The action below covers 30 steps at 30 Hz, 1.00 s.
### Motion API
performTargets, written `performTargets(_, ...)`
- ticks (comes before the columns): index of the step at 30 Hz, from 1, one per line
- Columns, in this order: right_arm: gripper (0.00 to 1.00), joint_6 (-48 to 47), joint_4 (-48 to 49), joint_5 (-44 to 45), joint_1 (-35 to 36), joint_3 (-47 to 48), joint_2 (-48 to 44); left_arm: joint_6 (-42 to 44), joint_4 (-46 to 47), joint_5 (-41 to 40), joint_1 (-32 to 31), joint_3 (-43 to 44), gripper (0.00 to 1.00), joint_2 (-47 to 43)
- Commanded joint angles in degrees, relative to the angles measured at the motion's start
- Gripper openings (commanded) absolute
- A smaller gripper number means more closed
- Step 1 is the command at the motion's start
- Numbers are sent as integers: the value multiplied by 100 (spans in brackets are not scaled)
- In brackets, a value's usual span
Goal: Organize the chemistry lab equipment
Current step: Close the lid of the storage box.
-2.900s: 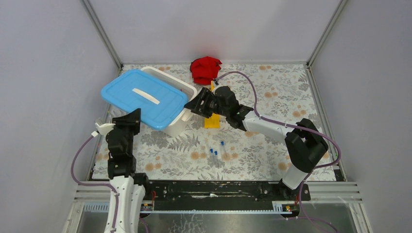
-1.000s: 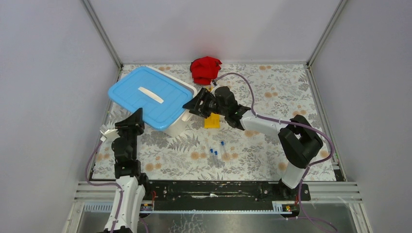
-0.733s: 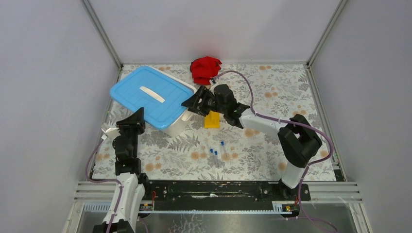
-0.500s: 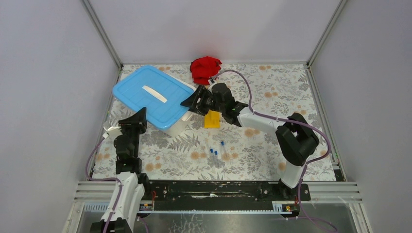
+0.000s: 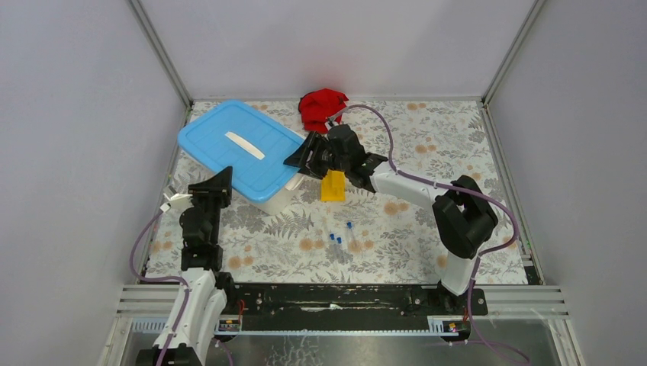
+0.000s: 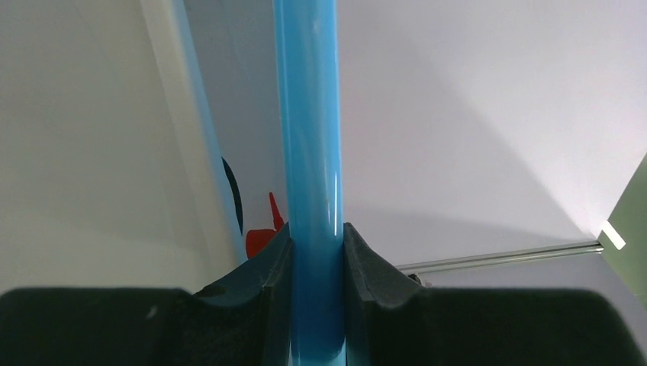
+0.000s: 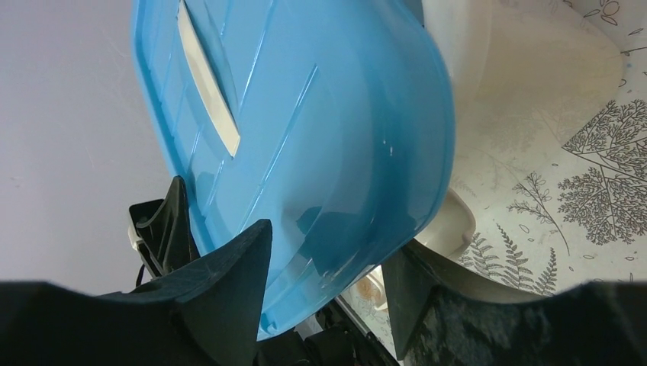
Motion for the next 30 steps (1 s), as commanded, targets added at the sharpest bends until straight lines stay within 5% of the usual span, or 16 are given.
performTargets(1,60,-154,-114,171,-35,463,12,424,-167,-158,-36,239,24,-68)
performTargets(11,60,-277,-668,259,-37,960,174,804,-896,-112,-39,612,57,-48)
performTargets(30,60,-396,-1051,337,-67,1289,265,1478,-2096,68,-39,1133,63,-42)
